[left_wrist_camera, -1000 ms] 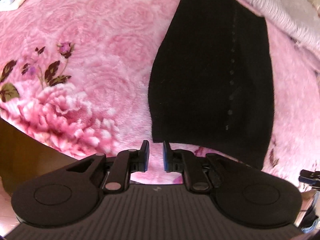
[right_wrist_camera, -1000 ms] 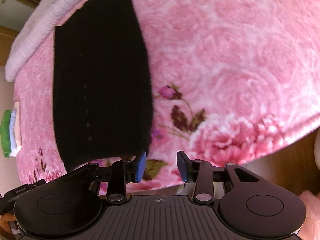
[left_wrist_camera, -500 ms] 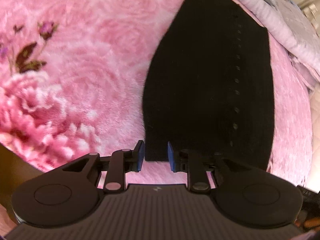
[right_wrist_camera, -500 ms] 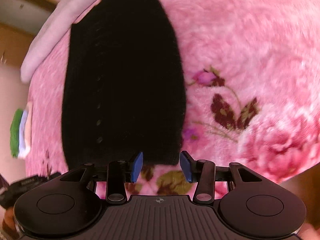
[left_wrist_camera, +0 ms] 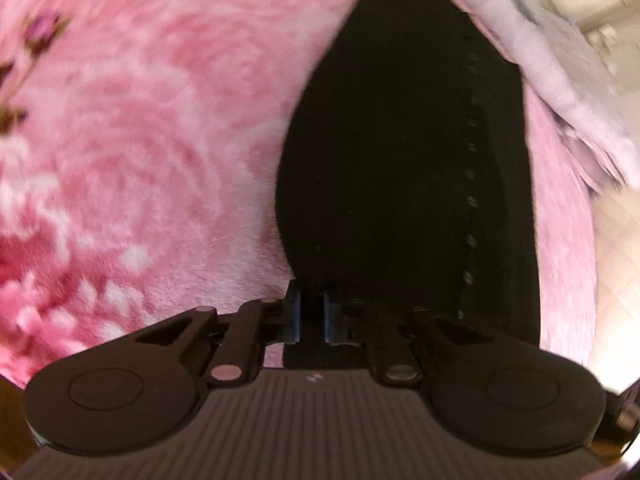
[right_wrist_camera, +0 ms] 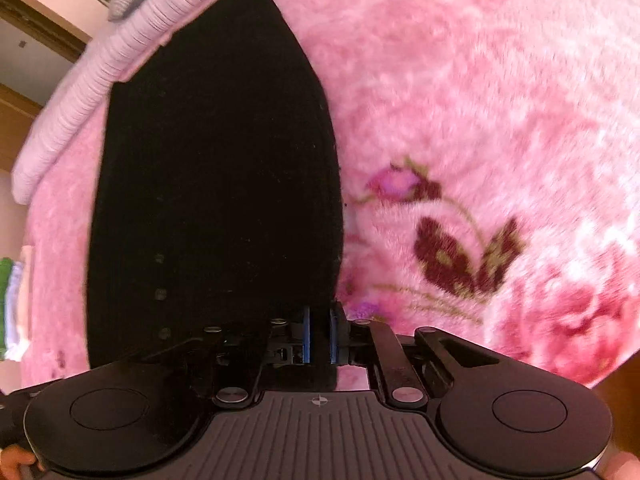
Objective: Fold clothes
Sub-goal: 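Grasp the cardigan's hem again with both grippers, then pull the black cardigan's hem with both grippers to straighten it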
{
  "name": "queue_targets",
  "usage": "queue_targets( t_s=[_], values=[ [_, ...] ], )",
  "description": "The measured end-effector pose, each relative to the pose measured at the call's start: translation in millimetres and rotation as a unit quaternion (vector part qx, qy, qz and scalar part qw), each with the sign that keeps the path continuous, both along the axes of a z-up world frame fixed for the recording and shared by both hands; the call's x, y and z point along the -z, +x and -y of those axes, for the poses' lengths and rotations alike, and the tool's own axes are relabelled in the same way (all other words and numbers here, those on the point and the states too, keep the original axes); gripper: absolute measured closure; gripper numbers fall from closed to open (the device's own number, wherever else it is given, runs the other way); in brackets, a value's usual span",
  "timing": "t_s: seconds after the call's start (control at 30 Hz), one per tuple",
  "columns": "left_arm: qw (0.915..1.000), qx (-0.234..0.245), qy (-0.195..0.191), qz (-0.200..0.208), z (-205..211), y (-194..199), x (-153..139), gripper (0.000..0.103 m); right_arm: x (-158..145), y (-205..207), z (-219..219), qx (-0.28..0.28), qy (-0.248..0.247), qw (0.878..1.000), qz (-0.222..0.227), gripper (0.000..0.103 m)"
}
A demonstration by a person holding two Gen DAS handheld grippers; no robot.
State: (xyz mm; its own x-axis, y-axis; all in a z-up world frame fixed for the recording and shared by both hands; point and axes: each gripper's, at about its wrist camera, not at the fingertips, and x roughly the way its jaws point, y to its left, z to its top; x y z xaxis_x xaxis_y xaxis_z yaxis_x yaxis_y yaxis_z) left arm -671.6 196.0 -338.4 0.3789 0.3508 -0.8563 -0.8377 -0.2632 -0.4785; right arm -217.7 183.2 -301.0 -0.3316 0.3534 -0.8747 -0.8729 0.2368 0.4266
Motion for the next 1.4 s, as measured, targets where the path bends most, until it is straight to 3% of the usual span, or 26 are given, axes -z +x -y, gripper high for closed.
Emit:
queue_targets(
  t_s=[0.1,0.2,0.3,0.43,0.47,0.6,0.73,1.0,1.13,1.27,1.4],
  values=[
    [0.999,0.044,0.007,-0.005,12,11,-12,0.096,-13,14,12,0.002,0.003,1.0,-0.002,0.097],
    [0.9951,0.095,-0.002,-0.028,30,32,-12,0.096,1,30,28,0.014,-0.025,0.999,0.015,0.097],
    [0.9935,0.095,-0.018,-0.06,42,42,-4,0.095,17,35,38,0.015,-0.044,0.999,0.02,0.093],
    [0.9928,0.083,-0.05,-0.07,40,41,-11,0.092,8,40,31,0.022,-0.068,0.996,0.052,0.064],
    [0.9903,0.095,-0.058,-0.082,37,40,-16,0.091,0,40,28,0.017,-0.062,0.995,0.073,0.063],
    [0.9782,0.146,-0.067,-0.132,24,37,-43,0.091,-31,36,13,-0.006,-0.018,0.989,0.148,0.063],
    [0.9727,0.178,-0.028,-0.147,-8,51,-58,0.091,-47,27,-11,-0.015,0.036,0.985,0.17,0.063],
    [0.9713,0.217,0.027,-0.093,-101,129,-41,0.091,-16,17,-77,-0.032,0.071,0.985,0.157,0.063],
    [0.9688,0.224,0.039,-0.099,-138,161,-27,0.091,-3,14,-118,-0.07,0.099,0.979,0.163,0.065],
    [0.9707,0.212,0.048,-0.102,-167,179,-14,0.091,11,10,-156,-0.125,0.123,0.969,0.174,0.078],
    [0.9718,0.205,0.044,-0.107,-187,190,-2,0.091,21,9,-188,-0.141,0.136,0.964,0.18,0.079]
  ],
)
